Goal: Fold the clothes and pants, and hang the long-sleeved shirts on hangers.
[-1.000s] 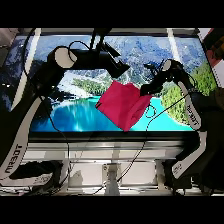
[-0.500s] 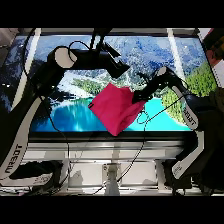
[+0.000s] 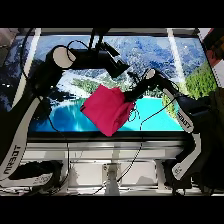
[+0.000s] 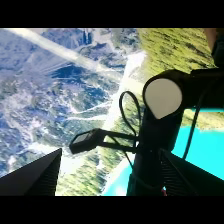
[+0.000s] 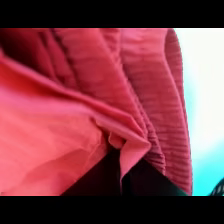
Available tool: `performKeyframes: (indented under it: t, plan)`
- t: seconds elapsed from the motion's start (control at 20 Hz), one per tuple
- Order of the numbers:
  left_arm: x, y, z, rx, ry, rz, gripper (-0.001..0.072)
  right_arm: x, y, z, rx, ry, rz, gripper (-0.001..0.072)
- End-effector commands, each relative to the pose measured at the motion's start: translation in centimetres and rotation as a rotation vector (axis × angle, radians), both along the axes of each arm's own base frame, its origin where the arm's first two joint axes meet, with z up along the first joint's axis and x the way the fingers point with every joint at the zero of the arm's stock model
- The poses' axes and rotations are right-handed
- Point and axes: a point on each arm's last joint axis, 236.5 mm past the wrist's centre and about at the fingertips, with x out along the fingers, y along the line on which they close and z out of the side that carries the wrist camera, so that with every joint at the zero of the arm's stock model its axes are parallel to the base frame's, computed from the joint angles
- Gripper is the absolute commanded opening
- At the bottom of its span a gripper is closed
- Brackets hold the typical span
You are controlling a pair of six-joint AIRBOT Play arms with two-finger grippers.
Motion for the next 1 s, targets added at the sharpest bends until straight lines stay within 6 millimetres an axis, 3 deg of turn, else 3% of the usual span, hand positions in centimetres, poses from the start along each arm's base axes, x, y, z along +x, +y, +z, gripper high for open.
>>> performKeyframes:
  t: [0.0, 0.1, 0.25, 0.45, 0.7, 0.95]
  plan:
    - [0.8, 2.4, 2.1, 0.002, -0.053, 0.048, 0.0697, 2.4, -0.4, 3.1, -0.002, -0.105, -0.009, 0.0016]
    - [1.1, 4.7, 4.4, -0.018, -0.092, 0.089, 0.0697, 5.2, -1.8, 6.3, 0.004, -0.19, -0.095, 0.0016]
    - [0.7, 7.6, 7.9, -0.047, -0.154, 0.14, 0.0697, 8.3, -5.6, 10.8, 0.008, -0.286, -0.238, 0.0015]
    - [-0.2, 10.4, 11.4, -0.073, -0.221, 0.186, 0.0697, 9.4, -13.2, 13.0, -0.072, -0.317, -0.387, 0.0015]
    - [-0.3, 11.5, 12.2, -0.077, -0.238, 0.207, 0.0697, 9.8, -23.4, 14.8, -0.158, -0.336, -0.616, 0.0015]
    - [0.5, 12.8, 12.0, -0.057, -0.246, 0.239, 0.0697, 9.4, -34.1, 18.3, -0.269, -0.438, -0.8, 0.0015]
